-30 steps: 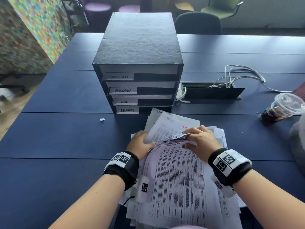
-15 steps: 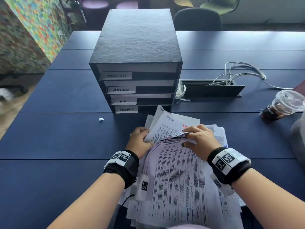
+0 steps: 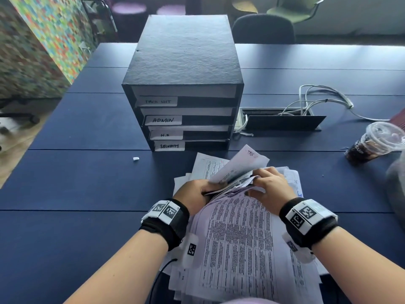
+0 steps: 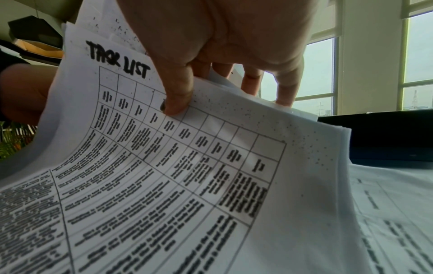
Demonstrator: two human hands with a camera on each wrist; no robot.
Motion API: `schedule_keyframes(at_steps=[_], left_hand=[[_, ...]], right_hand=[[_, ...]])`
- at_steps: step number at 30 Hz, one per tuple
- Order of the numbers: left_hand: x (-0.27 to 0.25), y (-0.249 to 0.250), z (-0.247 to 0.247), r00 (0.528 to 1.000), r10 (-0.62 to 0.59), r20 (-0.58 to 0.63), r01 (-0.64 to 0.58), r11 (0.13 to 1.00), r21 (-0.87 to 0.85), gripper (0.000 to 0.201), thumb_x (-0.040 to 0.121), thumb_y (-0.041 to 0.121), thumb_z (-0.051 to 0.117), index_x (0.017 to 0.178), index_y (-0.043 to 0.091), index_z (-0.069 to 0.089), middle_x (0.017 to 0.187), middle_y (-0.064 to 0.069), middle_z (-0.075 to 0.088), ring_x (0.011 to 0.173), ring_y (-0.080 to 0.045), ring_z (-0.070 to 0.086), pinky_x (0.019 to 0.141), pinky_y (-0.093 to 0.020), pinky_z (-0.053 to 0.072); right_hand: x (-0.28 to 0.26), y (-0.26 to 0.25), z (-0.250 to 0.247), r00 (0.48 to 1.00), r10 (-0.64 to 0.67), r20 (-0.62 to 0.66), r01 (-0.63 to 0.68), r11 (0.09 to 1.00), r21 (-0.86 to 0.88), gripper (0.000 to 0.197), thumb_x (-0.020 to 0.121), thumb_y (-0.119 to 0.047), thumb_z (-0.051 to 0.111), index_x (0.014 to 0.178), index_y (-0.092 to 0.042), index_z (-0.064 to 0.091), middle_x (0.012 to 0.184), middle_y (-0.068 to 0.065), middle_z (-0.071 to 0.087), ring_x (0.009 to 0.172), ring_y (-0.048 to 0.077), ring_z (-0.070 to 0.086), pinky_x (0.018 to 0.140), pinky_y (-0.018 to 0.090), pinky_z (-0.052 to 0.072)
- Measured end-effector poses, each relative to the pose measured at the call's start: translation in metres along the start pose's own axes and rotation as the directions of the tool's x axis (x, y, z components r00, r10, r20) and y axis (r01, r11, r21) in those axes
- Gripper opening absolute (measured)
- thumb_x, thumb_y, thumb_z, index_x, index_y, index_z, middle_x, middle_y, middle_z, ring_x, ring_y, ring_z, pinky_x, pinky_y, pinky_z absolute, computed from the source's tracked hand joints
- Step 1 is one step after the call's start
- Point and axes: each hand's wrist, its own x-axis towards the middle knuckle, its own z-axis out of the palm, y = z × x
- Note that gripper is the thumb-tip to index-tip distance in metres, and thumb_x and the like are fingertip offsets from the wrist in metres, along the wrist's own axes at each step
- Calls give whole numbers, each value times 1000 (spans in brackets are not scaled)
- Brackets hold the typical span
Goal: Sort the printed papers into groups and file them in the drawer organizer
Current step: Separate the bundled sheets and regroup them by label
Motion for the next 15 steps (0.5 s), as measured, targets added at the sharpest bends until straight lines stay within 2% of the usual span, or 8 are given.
schedule_keyframes(at_steps=[2,5,7,9,10,12,14,15], left_hand=[[-2,0,1,1000,15,-16,-14,997,72,49,91,10,56,112,53,60,115,16,67,105,-3,61,93,-20,47],[-4,2,-1,992,8,-125,-9,1000,-10,49,90,5,52,109,49,63,108,17,70,102,-2,63,91,-20,49],[-5,3,-4,985,-1,-173,-11,998,-66,48,89,4,53,104,49,65,102,17,72,98,-1,65,89,-21,50],[-6,1,-9,973,-20,-231,-15,989,-149,45,86,0,55,99,40,71,95,10,74,91,-7,67,87,-25,52],[-7,2,-13,961,-68,-270,3,972,-233,40,85,-1,58,92,34,75,88,9,74,85,-9,66,83,-23,52],[-11,5,-25,920,-182,-348,53,935,-350,40,85,-3,61,78,35,74,77,15,70,76,-6,61,75,-13,49],[-14,9,-41,892,-215,-398,52,923,-381,36,86,-2,61,81,33,71,80,16,67,77,-1,58,74,-12,43],[-16,12,-49,882,-210,-422,37,923,-382,31,86,0,62,89,28,73,83,14,68,78,0,59,74,-13,43]], right_hand=[[0,-1,-1,999,-25,-39,25,1000,-9,20,69,-32,79,72,-15,71,102,-3,66,92,30,53,83,44,45],[2,-3,-7,993,-81,-86,78,996,-33,17,65,-26,82,69,-14,70,93,-2,67,82,33,55,75,45,47],[3,-6,-14,993,-86,-80,82,995,-49,15,68,-26,80,74,-15,71,93,-2,67,85,32,53,77,43,46],[4,-8,-21,996,-71,-50,67,995,-72,16,73,-28,76,81,-16,73,96,-3,66,90,31,51,80,43,45],[4,-8,-23,998,-61,-32,58,994,-88,17,75,-30,74,85,-16,73,98,-4,65,92,29,50,82,43,44],[4,-9,-27,999,-33,10,34,993,-113,20,79,-34,70,91,-18,72,103,-7,63,98,26,47,86,40,42],[3,-10,-30,999,-20,37,25,991,-131,23,81,-37,66,96,-20,71,106,-8,61,100,24,45,88,39,40],[3,-10,-31,999,-16,46,22,989,-145,23,82,-38,65,98,-21,71,107,-10,60,101,23,45,88,38,40]])
